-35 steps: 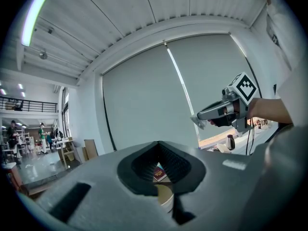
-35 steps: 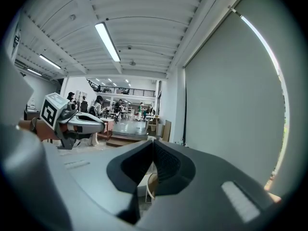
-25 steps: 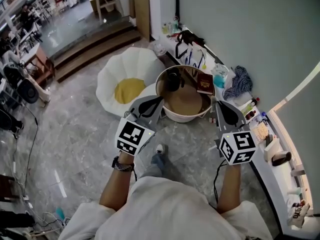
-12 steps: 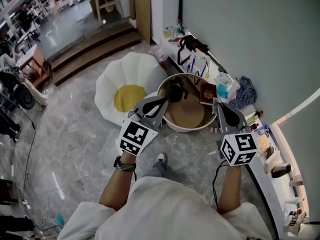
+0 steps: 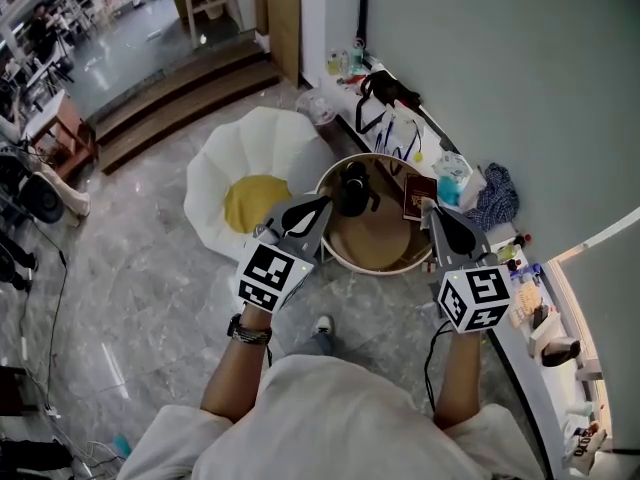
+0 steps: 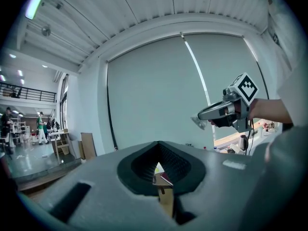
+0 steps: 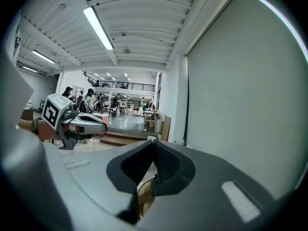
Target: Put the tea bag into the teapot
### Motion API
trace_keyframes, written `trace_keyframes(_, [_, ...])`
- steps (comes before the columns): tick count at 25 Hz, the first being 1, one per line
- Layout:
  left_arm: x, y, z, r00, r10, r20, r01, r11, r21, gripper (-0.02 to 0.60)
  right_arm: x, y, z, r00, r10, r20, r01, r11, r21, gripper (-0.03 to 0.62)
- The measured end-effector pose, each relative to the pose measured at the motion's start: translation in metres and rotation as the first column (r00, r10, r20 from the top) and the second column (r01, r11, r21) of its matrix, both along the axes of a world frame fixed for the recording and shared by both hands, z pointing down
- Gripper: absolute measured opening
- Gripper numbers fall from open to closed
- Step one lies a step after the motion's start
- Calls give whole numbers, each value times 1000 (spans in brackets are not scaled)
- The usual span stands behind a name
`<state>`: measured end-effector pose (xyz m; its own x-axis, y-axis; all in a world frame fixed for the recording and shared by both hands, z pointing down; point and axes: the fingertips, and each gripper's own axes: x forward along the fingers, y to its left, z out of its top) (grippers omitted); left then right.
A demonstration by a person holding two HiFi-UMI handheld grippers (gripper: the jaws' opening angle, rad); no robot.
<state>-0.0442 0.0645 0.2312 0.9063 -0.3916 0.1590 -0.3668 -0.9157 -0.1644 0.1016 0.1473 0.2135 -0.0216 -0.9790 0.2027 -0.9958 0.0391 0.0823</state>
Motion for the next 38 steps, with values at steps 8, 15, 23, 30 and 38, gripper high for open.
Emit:
trace_keyframes(8, [21, -53, 11, 1000, 11, -5, -11, 999, -31, 5, 14, -53, 8, 1000, 0, 9, 0, 1000, -18, 8])
trace_keyframes(15, [35, -97, 12, 1000, 28, -3, -28, 999, -38, 5, 24, -97, 10, 1000, 8, 15, -7, 1000, -24, 8])
trace_keyframes(23, [45, -137, 20, 998, 54, 21, -53, 998, -45, 5, 32, -136, 14, 1000, 10, 19, -10, 999, -35, 8])
trace_keyframes(30, [44, -155, 23, 998, 55, 26, -53, 997, -49, 5, 34, -147, 21, 1000, -1, 7, 2, 999, -53, 8])
trace_keyframes(38, [36, -158, 36, 998, 51, 47, -47, 996, -73, 5, 31, -155, 30, 1000, -20, 15, 21, 997, -75, 8])
